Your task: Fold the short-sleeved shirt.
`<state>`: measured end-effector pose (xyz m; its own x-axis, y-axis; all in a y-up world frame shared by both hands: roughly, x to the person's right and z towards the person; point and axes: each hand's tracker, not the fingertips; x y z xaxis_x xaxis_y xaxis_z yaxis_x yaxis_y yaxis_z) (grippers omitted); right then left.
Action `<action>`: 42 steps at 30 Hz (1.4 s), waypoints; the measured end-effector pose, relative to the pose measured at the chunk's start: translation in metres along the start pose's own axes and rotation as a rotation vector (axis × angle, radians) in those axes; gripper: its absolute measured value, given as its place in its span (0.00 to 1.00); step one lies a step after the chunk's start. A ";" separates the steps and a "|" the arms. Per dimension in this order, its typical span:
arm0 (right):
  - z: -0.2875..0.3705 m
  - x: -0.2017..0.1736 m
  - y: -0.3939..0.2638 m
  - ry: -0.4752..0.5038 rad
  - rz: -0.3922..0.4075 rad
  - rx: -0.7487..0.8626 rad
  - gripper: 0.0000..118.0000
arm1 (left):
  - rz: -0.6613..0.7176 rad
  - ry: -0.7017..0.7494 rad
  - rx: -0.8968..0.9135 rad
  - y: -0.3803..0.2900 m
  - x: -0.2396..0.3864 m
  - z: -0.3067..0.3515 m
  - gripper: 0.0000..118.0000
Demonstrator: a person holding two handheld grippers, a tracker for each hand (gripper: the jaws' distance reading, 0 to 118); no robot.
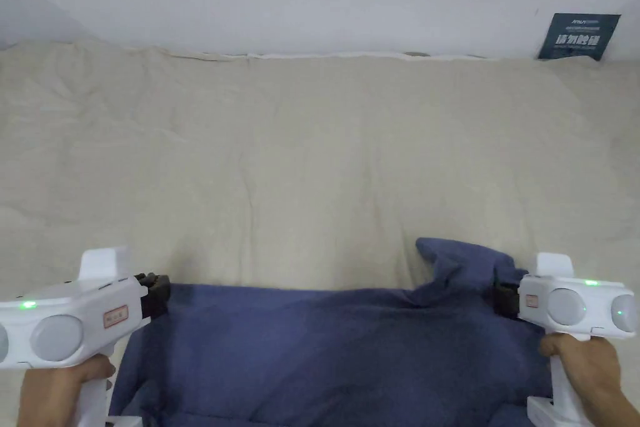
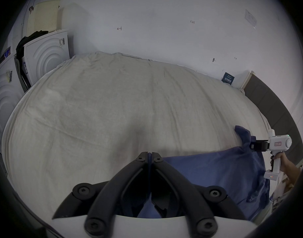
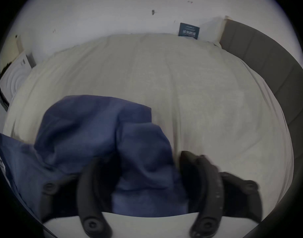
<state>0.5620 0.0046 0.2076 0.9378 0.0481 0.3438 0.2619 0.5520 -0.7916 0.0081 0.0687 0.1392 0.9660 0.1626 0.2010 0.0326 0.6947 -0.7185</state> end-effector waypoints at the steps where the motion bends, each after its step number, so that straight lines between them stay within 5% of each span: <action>1: -0.006 0.007 -0.001 -0.004 0.015 0.005 0.06 | 0.003 0.002 -0.002 -0.002 0.000 0.001 0.02; 3: 0.008 0.007 -0.003 -0.028 0.045 0.046 0.05 | 0.010 0.016 -0.003 -0.004 -0.007 -0.003 0.02; 11: 0.130 0.022 -0.033 0.122 -0.014 0.284 0.05 | 0.038 0.038 0.055 -0.011 -0.005 0.047 0.02; 19: 0.238 0.038 -0.134 0.216 -0.078 0.361 0.05 | 0.057 0.042 0.049 -0.057 -0.025 0.109 0.02; 28: 0.189 0.043 -0.257 0.157 -0.154 0.108 0.05 | 0.088 0.109 -0.190 -0.168 -0.045 0.098 0.02; 36: 0.170 0.044 -0.258 0.122 -0.235 0.058 0.06 | 0.128 0.157 -0.174 -0.174 -0.036 0.100 0.03; 38: 0.187 0.039 -0.246 0.122 -0.219 0.104 0.14 | 0.108 0.152 -0.137 -0.165 -0.028 0.110 0.16; 39: 0.195 0.037 -0.238 0.109 -0.208 0.134 0.27 | 0.108 0.139 -0.098 -0.158 -0.028 0.113 0.38; 40: 0.205 0.035 -0.228 0.087 -0.196 0.170 0.53 | 0.108 0.117 -0.062 -0.149 -0.022 0.119 0.72; 41: 0.215 0.032 -0.217 0.072 -0.184 0.206 0.71 | 0.115 0.097 -0.028 -0.141 -0.016 0.125 0.92; 42: 0.226 0.029 -0.206 0.059 -0.170 0.258 0.88 | 0.112 0.065 0.029 -0.130 -0.008 0.134 1.00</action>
<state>0.4833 0.0798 0.4946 0.8990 -0.1071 0.4247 0.3568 0.7414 -0.5683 -0.0387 0.0713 0.3203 0.9778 0.1952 0.0762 -0.0831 0.6949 -0.7143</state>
